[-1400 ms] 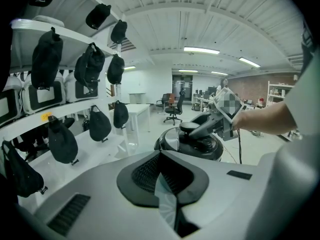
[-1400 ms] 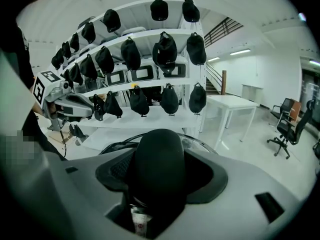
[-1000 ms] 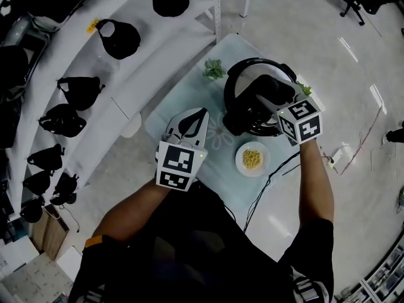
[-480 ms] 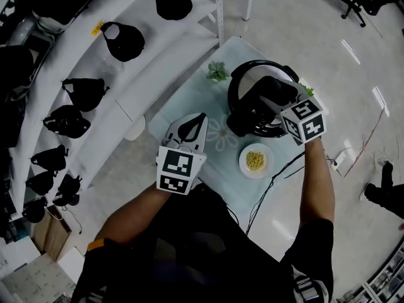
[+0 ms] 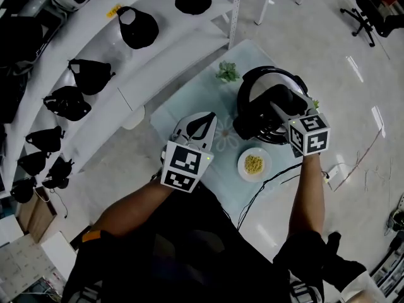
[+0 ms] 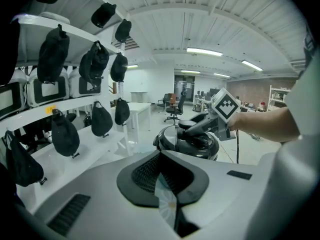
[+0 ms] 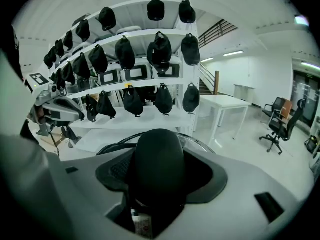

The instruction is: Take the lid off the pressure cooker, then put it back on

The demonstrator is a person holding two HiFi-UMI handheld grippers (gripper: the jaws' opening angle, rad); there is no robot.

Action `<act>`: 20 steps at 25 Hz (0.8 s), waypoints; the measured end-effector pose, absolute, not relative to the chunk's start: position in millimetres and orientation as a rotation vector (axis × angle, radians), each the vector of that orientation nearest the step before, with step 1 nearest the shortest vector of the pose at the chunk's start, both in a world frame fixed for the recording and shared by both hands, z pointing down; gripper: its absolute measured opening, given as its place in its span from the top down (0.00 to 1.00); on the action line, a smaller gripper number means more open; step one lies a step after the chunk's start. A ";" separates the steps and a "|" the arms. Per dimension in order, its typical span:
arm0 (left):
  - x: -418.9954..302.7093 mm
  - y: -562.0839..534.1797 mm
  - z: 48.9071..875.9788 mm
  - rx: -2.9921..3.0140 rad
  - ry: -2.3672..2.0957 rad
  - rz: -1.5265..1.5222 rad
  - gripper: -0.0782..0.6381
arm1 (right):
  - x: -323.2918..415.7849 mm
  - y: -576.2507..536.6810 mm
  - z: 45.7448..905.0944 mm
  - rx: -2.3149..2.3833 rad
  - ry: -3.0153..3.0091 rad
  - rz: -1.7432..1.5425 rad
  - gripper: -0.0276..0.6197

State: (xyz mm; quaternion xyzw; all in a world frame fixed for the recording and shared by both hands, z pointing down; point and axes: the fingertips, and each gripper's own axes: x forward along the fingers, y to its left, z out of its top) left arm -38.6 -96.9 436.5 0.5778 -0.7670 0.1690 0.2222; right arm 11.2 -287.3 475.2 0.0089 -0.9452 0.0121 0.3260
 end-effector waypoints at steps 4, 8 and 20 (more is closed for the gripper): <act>-44.3 -91.0 437.4 1.576 -2.133 0.449 0.88 | 8.7 -286.3 475.3 0.063 -2.510 0.024 0.51; -43.7 -88.1 440.2 1.566 -2.133 0.437 0.88 | 8.9 -286.3 475.7 0.068 -2.524 0.010 0.50; -29.7 -91.3 437.3 1.571 -2.122 0.450 0.88 | 8.7 -285.8 472.0 0.089 -2.558 -0.048 0.50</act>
